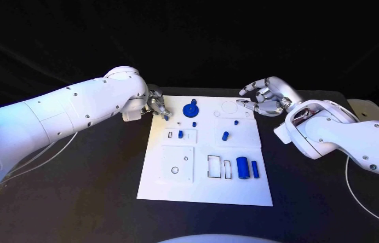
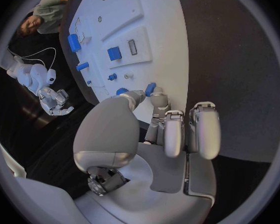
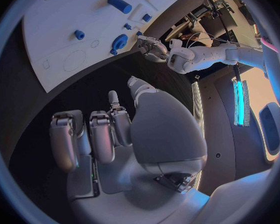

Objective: Assemble the parts on the task board

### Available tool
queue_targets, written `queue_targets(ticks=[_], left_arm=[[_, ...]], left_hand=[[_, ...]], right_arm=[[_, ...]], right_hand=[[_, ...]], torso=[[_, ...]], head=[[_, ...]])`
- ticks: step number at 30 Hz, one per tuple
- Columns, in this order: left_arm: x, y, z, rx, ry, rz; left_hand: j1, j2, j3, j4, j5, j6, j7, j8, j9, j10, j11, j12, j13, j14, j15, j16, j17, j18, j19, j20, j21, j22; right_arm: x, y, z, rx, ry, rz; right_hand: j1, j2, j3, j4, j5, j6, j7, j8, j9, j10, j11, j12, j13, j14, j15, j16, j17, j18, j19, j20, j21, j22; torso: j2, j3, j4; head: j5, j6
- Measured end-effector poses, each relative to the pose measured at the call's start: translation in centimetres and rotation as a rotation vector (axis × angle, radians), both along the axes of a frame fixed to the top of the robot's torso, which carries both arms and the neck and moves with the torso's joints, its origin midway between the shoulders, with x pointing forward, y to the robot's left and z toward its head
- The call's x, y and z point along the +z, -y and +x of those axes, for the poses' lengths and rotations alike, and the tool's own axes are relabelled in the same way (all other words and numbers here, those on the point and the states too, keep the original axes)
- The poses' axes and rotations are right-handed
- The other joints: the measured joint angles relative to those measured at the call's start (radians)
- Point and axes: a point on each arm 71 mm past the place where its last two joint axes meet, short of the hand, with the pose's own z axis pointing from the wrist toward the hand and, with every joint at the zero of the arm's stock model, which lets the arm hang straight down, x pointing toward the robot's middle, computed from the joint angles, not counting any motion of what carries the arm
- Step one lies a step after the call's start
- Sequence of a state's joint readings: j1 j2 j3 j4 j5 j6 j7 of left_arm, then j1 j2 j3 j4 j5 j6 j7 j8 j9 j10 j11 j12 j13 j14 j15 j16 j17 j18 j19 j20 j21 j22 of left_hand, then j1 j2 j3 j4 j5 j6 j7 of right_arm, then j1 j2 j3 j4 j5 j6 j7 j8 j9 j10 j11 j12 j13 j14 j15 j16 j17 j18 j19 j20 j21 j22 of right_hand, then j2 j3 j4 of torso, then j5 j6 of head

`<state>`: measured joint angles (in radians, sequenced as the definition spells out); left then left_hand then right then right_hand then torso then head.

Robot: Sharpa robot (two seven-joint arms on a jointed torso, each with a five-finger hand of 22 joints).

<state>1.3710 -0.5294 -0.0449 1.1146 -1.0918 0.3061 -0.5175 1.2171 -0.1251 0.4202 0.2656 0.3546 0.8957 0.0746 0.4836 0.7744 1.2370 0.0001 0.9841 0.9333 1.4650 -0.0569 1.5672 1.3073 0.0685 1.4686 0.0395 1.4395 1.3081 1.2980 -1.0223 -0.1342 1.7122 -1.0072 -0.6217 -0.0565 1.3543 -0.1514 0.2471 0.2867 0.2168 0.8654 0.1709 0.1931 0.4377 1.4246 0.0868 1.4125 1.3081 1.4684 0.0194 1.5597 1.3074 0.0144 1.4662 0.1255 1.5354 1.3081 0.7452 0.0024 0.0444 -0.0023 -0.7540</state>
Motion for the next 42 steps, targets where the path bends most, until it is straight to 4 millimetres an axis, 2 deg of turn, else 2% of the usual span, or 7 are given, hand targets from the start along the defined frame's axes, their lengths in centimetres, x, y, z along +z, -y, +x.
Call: queue_targets(ticks=[4,15,27,29,31,40,42], left_arm=[[0.0,0.0,0.0,0.001,0.000,0.000],[-0.1,-0.1,0.0,0.010,0.000,-0.018],[0.2,-0.8,-2.2,0.006,-0.021,-0.109],[0.3,-0.8,-2.8,-0.001,-0.024,-0.126],[0.5,-0.8,-3.3,-0.007,-0.025,-0.139],[0.2,-0.6,-5.2,-0.020,-0.016,-0.178],[-0.1,-0.7,-5.5,-0.019,-0.012,-0.177]], left_hand=[[0.071,0.006,0.079,-0.058,0.000,-0.006,0.006,0.001,-0.007,0.000,0.000,0.000,-0.003,0.000,-0.007,0.000,0.000,0.000,0.000,0.000,0.000,0.000],[0.091,-0.002,0.139,-0.017,0.002,-0.013,0.013,0.045,-0.007,0.013,0.002,0.016,-0.004,0.000,-0.007,0.000,0.000,0.000,0.000,0.000,0.000,0.000],[0.017,-0.045,0.198,-0.024,0.014,0.000,0.000,0.093,-0.006,0.056,-0.012,0.071,0.040,0.000,-0.007,0.000,0.000,0.000,0.000,0.000,0.001,0.000],[-0.002,-0.052,0.204,-0.019,0.023,0.005,-0.005,0.105,0.029,0.065,-0.014,0.086,0.055,0.002,-0.009,0.000,0.000,0.000,0.000,0.000,0.007,0.000],[-0.013,-0.063,0.264,-0.074,0.023,0.006,-0.006,0.108,0.036,0.070,-0.016,0.096,0.065,0.002,-0.013,0.000,0.000,0.000,0.000,0.000,0.008,0.000],[-0.045,-0.076,0.274,-0.065,0.044,0.012,-0.009,0.132,0.037,0.094,-0.022,0.129,0.098,0.004,-0.018,0.000,0.000,-0.001,0.000,-0.008,0.015,0.000],[-0.049,-0.081,0.276,-0.063,0.045,0.012,-0.009,0.138,0.037,0.096,-0.025,0.137,0.105,0.001,-0.021,0.000,0.000,-0.016,0.000,-0.008,0.016,0.000]], right_arm=[[0.0,0.0,0.0,0.000,0.000,0.000],[-0.1,0.0,0.0,0.000,-0.001,0.000],[-0.2,0.1,0.0,-0.003,-0.004,0.000],[-0.2,0.1,0.0,-0.004,-0.004,0.000],[-0.2,0.2,0.1,-0.005,-0.005,0.000],[-0.4,0.2,0.0,-0.006,-0.010,0.002],[-0.5,0.2,0.0,-0.007,-0.011,0.002]], right_hand=[[0.000,0.000,0.000,0.000,0.000,0.000,0.000,0.000,0.000,0.000,0.000,0.000,0.000,0.000,0.000,0.000,0.000,0.000,0.000,0.000,0.000,0.000],[0.000,0.000,0.006,0.000,0.000,0.000,0.000,0.000,0.000,0.000,0.000,0.000,0.000,-0.004,-0.004,0.000,0.000,0.000,0.000,0.000,-0.004,0.000],[-0.005,0.005,0.006,0.000,0.000,0.000,0.000,0.000,0.001,0.000,0.000,0.000,0.000,-0.004,-0.004,0.000,0.000,0.000,0.000,0.000,-0.004,0.000],[-0.005,0.005,0.006,0.000,0.000,0.000,0.000,0.000,0.001,0.000,0.000,0.000,0.000,-0.004,-0.004,0.000,0.000,0.000,0.000,0.000,-0.004,0.000],[-0.005,0.005,0.006,0.000,0.000,0.000,0.000,0.000,0.001,0.000,0.000,0.000,0.000,-0.004,-0.004,0.000,0.000,0.000,0.000,0.000,-0.004,0.000],[-0.005,0.005,0.006,0.000,0.000,0.000,0.000,0.000,0.001,0.000,0.000,0.000,0.000,-0.004,-0.004,0.000,0.001,0.000,0.000,0.000,-0.004,0.000],[-0.005,0.005,0.006,0.000,0.000,0.000,0.000,0.000,0.001,0.000,0.000,0.000,0.000,-0.004,-0.004,0.000,0.001,0.000,0.000,0.000,-0.004,0.000]], torso=[[0.000,0.0000,-0.0002],[-0.001,0.0000,-0.0002],[-0.005,0.0006,0.0032],[-0.006,0.0007,0.0041],[-0.006,0.0012,0.0052],[-0.008,0.0011,0.0081],[-0.008,0.0011,0.0081]], head=[[0.001,0.000],[0.003,-0.001],[0.008,0.003],[0.008,0.004],[0.008,0.004],[0.009,0.002],[0.010,0.003]])
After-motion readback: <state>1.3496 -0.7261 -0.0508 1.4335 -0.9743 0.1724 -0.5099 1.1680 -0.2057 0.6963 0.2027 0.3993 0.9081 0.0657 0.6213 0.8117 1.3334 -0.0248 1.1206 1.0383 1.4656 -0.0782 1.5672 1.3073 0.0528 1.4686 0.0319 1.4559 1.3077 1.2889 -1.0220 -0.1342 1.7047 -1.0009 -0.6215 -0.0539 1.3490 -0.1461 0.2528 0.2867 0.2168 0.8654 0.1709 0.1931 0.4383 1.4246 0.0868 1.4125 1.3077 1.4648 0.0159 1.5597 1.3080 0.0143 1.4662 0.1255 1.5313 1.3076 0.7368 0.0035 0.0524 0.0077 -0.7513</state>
